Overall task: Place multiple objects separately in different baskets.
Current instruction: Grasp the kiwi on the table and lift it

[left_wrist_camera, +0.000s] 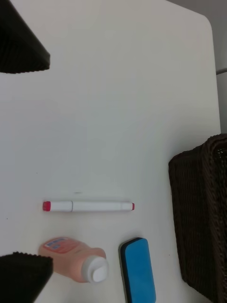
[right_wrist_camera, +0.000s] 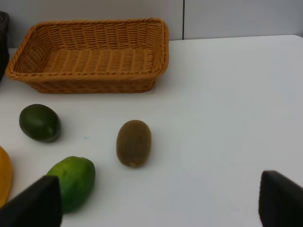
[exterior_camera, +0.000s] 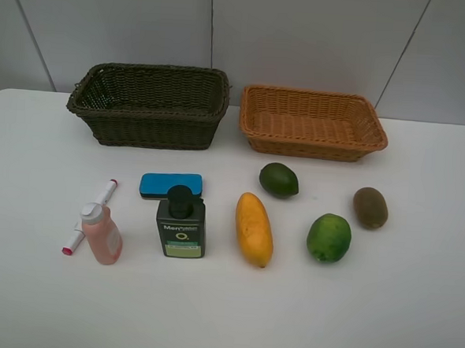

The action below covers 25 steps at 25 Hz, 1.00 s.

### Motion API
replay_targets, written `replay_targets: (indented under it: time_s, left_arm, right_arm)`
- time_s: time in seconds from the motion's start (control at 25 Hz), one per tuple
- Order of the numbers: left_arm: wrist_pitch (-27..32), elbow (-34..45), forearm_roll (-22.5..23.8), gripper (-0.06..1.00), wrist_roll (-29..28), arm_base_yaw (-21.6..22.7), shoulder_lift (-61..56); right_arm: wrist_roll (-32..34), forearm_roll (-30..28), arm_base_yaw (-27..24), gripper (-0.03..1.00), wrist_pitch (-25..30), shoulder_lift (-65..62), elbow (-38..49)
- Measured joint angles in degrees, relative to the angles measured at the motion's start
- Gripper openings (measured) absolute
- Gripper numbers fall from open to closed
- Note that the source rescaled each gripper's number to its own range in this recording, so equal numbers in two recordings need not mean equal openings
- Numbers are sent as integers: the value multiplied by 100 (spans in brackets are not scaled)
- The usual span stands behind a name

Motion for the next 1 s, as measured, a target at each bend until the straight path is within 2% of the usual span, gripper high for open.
replay_targets:
  time_s: [1.0]
  left_arm:
    - [0, 0, 0, 100, 0, 0, 0]
  right_arm:
    - [0, 0, 0, 100, -40, 0, 0]
